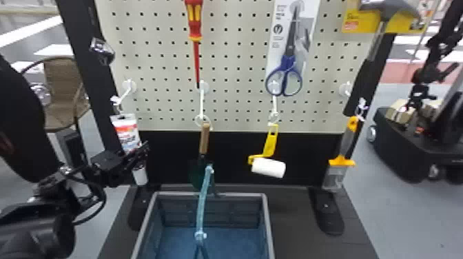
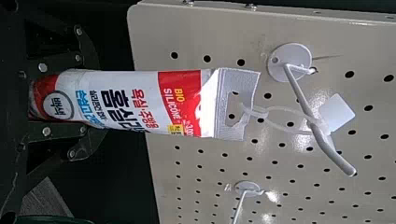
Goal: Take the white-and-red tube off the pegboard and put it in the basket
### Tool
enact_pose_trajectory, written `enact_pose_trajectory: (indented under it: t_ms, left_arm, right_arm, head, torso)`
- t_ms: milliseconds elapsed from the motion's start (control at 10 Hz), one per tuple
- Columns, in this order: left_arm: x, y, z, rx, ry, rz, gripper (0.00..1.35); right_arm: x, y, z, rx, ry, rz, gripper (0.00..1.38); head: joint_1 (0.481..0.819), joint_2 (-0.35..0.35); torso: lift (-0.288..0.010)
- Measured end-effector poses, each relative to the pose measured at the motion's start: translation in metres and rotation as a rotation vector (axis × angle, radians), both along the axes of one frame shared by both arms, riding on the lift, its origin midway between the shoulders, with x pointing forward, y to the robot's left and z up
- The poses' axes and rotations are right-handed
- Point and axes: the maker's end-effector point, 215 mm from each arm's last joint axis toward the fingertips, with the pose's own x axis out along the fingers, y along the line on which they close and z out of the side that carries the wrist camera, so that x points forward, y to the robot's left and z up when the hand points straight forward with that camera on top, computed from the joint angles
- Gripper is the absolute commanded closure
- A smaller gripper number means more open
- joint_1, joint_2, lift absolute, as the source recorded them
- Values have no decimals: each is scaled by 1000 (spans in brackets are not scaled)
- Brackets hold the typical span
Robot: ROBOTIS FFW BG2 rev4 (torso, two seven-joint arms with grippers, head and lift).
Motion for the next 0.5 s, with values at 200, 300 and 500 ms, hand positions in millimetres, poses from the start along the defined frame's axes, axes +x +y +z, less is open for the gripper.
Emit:
enact_pose_trajectory:
  t_ms: [200,300,500]
  left_arm:
    - [0,-1,1,0,-1,0,1069]
    - [1,-1,1,0,-1,0,1069]
    - [1,-2,2,0,-2,-1,1069]
  right_arm:
    - [0,0,0,0,0,0,179]
    - [0,0,0,0,0,0,179]
    - [1,0,0,0,-1,0,179]
  head:
    - [549,0]
    - [549,0]
    - [549,0]
  torso:
    - [-100]
    - [-100]
    - [-100]
